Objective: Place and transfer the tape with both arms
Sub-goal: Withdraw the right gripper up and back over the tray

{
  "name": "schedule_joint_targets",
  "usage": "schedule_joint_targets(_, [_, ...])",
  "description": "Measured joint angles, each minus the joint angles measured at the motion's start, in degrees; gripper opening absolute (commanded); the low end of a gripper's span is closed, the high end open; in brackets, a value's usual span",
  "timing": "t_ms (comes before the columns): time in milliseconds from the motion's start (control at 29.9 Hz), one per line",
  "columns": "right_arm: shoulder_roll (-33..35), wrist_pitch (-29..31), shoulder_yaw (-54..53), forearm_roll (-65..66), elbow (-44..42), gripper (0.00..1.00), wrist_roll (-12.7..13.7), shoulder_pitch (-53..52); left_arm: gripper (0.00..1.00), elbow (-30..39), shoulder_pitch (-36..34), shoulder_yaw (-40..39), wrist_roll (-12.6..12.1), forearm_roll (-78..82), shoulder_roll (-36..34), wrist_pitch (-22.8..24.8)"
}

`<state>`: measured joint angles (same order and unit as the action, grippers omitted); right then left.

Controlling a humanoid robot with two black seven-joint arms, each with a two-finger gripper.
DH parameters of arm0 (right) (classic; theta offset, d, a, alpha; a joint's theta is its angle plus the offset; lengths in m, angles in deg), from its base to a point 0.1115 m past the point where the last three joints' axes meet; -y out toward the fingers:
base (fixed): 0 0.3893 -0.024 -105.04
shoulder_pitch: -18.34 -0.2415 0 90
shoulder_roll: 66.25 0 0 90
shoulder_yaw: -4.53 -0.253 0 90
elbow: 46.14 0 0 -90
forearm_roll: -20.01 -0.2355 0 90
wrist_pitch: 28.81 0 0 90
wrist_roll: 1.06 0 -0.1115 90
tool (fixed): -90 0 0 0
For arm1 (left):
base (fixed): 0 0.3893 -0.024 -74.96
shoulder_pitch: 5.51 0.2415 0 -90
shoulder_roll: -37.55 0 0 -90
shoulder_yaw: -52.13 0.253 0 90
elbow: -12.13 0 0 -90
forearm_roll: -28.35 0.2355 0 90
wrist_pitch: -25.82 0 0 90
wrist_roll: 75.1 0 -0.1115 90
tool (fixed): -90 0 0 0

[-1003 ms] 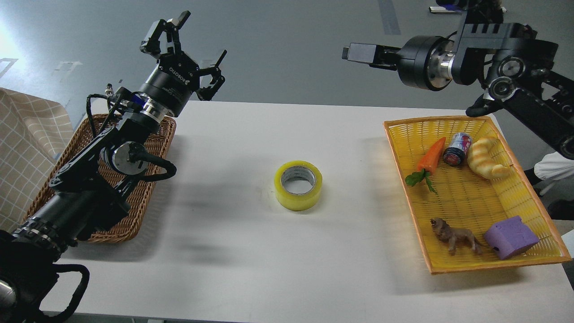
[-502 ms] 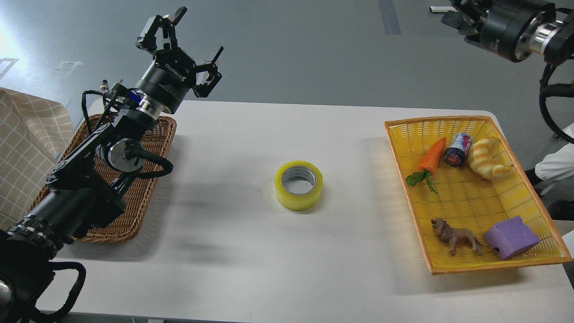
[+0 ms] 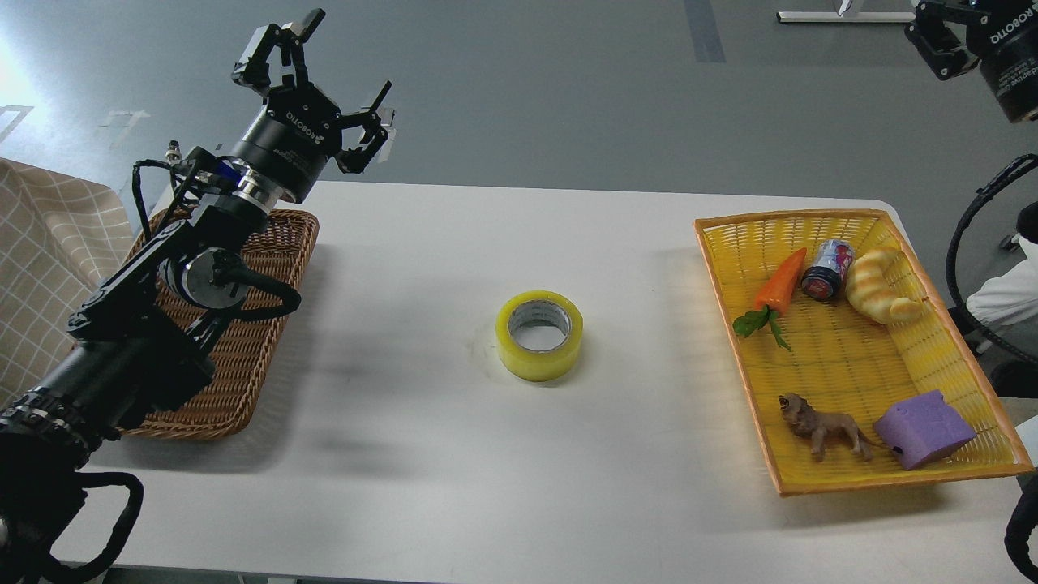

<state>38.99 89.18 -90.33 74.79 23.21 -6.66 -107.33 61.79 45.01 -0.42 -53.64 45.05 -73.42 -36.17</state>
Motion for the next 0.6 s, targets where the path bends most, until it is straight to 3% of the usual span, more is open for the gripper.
schedule_joint_targets(100, [-3.21, -0.01, -1.94, -2.71, -0.46, 1.0, -1.43, 1.58, 0.98, 0.0, 0.0, 0.0, 0.07, 0.0, 0.0, 0.0])
schedule_joint_targets(268, [-6.09, -0.01, -2.32, -13.29, -3.83, 1.0, -0.85, 2.64, 0.98, 0.0, 0.01, -0.01, 0.08, 0.0, 0.05, 0.0])
schedule_joint_targets(602, [-9.82, 0.01, -0.52, -31.99, -9.41, 1.0, 6.81, 4.64, 0.98, 0.0, 0.09, 0.08, 0.08, 0.81, -0.04, 0.0])
